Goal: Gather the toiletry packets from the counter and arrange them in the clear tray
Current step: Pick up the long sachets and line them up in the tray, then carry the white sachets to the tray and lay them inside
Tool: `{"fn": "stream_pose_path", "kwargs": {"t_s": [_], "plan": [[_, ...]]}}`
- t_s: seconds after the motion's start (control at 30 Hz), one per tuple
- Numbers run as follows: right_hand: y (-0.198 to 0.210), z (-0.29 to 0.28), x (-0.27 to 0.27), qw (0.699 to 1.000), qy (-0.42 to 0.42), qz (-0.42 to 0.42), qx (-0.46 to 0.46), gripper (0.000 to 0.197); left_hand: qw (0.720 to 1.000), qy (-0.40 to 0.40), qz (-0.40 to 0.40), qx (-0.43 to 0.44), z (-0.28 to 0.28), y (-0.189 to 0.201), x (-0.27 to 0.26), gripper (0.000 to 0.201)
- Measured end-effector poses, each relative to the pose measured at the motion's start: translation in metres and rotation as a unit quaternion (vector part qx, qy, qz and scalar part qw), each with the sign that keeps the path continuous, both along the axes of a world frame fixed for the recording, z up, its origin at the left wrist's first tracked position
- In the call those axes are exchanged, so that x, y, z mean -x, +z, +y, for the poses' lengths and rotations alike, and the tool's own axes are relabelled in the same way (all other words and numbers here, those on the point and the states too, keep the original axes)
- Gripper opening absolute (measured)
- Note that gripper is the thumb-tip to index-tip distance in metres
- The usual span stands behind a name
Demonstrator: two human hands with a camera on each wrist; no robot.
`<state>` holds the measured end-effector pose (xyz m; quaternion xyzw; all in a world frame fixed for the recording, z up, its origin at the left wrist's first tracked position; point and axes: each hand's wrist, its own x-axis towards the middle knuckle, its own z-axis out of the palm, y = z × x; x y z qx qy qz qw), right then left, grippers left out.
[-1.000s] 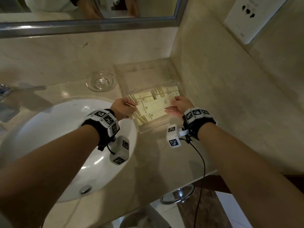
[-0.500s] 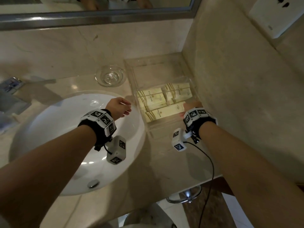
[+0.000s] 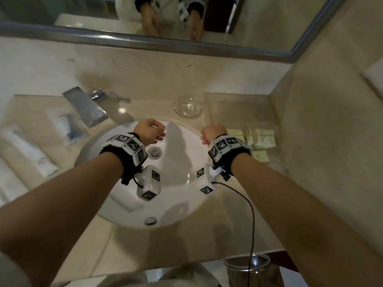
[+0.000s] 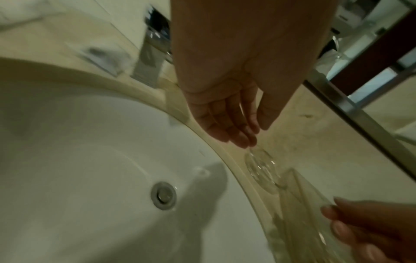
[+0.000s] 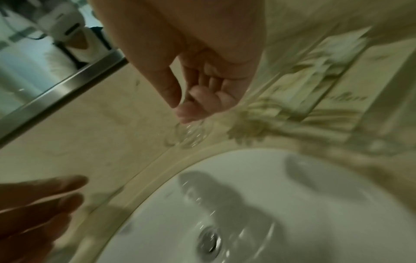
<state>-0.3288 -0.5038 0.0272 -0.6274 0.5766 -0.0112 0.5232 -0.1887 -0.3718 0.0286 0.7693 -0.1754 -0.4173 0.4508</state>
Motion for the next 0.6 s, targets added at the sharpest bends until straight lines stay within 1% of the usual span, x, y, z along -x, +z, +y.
{"fn": "stream_pose_path", "kwargs": {"t_s": [0.03,0.1,0.13,0.2,0.3,0.37,0.47,0.5,0.6], "plan": [[0.004,0.014,-0.017,1.000,0.025,-0.011,-0.006,0.010,1.000,0.011,0.000,-0.002,0.012,0.000,-0.009,0.024],[0.004,0.044,-0.049,0.997,0.083,0.001,0.009,0.025,0.999,0.040,0.001,-0.006,0.040,-0.001,-0.027,0.025],[0.001,0.060,-0.065,0.993,0.115,0.002,0.009,0.028,0.998,0.058,0.006,-0.007,0.057,-0.002,-0.037,0.025],[-0.007,0.092,-0.095,0.985,0.171,-0.001,-0.006,0.030,0.995,0.092,0.017,-0.019,0.094,-0.007,-0.058,0.023],[-0.015,0.146,-0.134,0.969,0.245,0.019,-0.006,0.030,0.989,0.140,0.030,-0.042,0.153,-0.016,-0.086,0.023],[-0.020,0.174,-0.152,0.961,0.273,0.028,0.006,0.027,0.983,0.171,0.037,-0.049,0.182,-0.022,-0.099,0.024],[-0.030,0.220,-0.184,0.941,0.335,0.030,0.026,0.014,0.969,0.239,0.030,-0.059,0.234,-0.033,-0.120,0.025],[-0.031,0.231,-0.190,0.935,0.352,0.032,0.033,0.013,0.962,0.263,0.020,-0.068,0.248,-0.035,-0.124,0.026],[-0.038,0.261,-0.214,0.922,0.380,0.045,0.066,0.025,0.938,0.332,-0.015,-0.095,0.290,-0.044,-0.137,0.017]]}}
